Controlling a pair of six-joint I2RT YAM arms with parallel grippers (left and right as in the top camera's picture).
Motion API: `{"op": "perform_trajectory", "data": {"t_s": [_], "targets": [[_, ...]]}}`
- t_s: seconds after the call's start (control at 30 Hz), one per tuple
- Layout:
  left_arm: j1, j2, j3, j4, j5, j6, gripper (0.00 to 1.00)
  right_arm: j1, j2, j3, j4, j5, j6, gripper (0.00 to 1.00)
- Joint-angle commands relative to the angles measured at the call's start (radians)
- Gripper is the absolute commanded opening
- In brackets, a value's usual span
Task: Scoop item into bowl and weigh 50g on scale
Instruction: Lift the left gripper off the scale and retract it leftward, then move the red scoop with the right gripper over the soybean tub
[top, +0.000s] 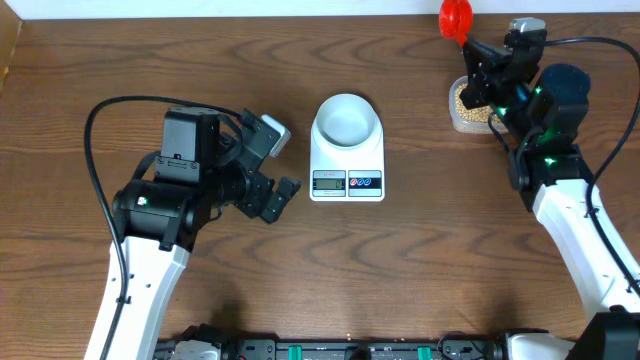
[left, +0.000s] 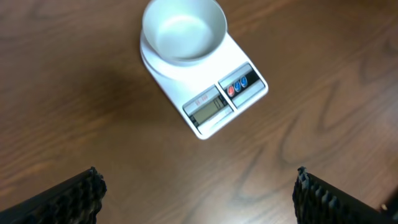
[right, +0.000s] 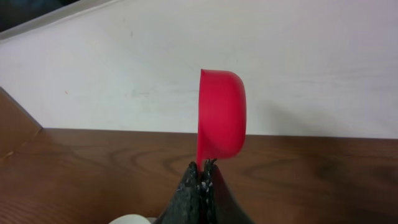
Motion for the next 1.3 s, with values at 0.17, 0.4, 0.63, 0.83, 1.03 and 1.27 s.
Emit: {"op": "perform_trajectory", "data": {"t_s": [0.17, 0.4, 0.63, 0.83, 1.03, 1.27], "targets": [[0.033, -0.008, 0.015, -0.048, 0.127, 0.17, 0.99, -0.002, 0.034, 0.02, 0.01, -0.012, -0.016, 0.01], [0.094, -0.006, 0.075, -0.118, 0.159, 0.283, 0.99, -0.003, 0.034, 0.02, -0.014, -0.075, -0.016, 0.01], [0.124, -0.006, 0.099, -0.117, 0.159, 0.299, 0.99, -0.005, 0.034, 0.02, -0.024, -0.163, -0.016, 0.01], [0.125, -0.005, 0.11, -0.122, 0.158, 0.324, 0.99, -0.032, 0.028, 0.02, -0.093, -0.241, -0.016, 0.01], [0.125, -0.005, 0.111, -0.122, 0.159, 0.324, 0.99, -0.097, 0.026, 0.062, -0.155, -0.374, -0.016, 0.01], [0.125, -0.005, 0.111, -0.122, 0.186, 0.323, 0.99, -0.12, 0.026, 0.207, -0.47, -0.325, -0.179, 0.01]]}}
